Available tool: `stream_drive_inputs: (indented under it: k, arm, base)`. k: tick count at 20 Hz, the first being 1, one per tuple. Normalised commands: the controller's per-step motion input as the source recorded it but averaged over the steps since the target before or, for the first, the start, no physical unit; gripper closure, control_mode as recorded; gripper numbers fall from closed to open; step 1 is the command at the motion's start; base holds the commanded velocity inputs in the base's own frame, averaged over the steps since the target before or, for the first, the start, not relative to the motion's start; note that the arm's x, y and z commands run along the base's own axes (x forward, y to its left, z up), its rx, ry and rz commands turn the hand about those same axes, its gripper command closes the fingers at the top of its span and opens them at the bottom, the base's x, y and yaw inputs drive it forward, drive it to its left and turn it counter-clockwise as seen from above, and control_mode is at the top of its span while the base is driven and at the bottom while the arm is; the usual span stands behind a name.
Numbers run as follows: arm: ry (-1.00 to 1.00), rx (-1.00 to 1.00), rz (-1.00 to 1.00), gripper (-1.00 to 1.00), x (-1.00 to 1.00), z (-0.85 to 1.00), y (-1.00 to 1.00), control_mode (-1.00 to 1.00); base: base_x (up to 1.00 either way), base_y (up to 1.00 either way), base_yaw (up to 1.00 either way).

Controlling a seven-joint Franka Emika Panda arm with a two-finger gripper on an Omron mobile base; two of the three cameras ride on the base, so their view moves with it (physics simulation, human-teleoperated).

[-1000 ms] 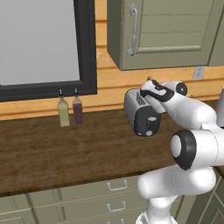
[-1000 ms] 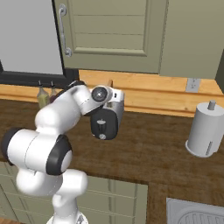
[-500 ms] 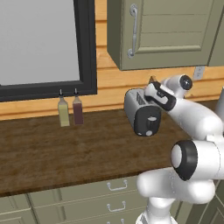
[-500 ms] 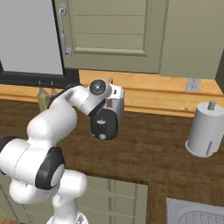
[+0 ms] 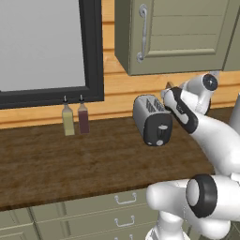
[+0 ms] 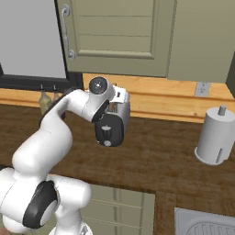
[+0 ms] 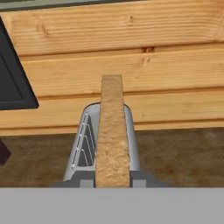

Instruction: Start the toaster. Once the lever pops up, take the bread to the plate on the dining counter.

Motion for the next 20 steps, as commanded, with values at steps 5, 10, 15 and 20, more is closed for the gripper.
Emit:
stream_drive_inputs:
  k: [5, 10, 15, 20]
  arm:
    - [0.13, 0.00, 0.00, 1.00, -0.67, 0.05, -0.02, -1.00]
    - [0.14, 0.00, 0.00, 1.00, -0.66, 0.11, -0.05, -1.00]
    - [0.15, 0.00, 0.00, 1.00, -0.57, 0.53, -0.16, -1.00]
    - [0.14, 0.00, 0.00, 1.00, -0.76, 0.43, -0.04, -1.00]
  base:
    - [0.00, 0.00, 0.00]
    - [0.00, 0.00, 0.00]
    - [0.00, 0.00, 0.00]
    - [0.00, 0.00, 0.00]
